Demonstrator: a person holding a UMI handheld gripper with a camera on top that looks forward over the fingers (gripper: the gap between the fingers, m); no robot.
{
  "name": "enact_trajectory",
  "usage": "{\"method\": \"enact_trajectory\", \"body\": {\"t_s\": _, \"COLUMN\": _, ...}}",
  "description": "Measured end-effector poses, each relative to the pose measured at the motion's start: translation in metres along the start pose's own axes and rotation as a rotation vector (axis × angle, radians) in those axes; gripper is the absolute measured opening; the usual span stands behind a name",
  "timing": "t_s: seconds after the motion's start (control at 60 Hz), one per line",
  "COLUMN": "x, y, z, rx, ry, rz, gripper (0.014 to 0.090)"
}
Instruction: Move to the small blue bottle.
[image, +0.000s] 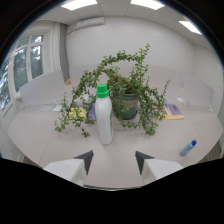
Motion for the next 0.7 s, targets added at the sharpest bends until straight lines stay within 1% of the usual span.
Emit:
{"method": "enact_trajectory", "body": {"t_s": 0.15, "x": 0.002, "y": 0.001, "z": -0.003, "rx": 0.005, "ry": -0.012, "rz": 0.004, "gripper": 0.0837}}
{"method": "enact_trajectory", "body": {"t_s": 0.3, "x": 0.02, "y": 0.013, "z": -0.011, "rx": 0.0, "ry": -0.001, "rz": 0.008, "gripper": 0.0838}}
{"method": "enact_trajectory", "body": {"t_s": 0.533, "x": 0.076, "y": 0.06, "z": -0.038, "rx": -0.045, "ry": 0.066, "rz": 0.024, "gripper": 0.0838}}
{"method": "enact_trajectory", "body": {"t_s": 0.7, "x": 0.133, "y": 0.094, "z": -0.061, "rx": -0.07, "ry": 0.089, "rz": 0.016, "gripper": 0.084}}
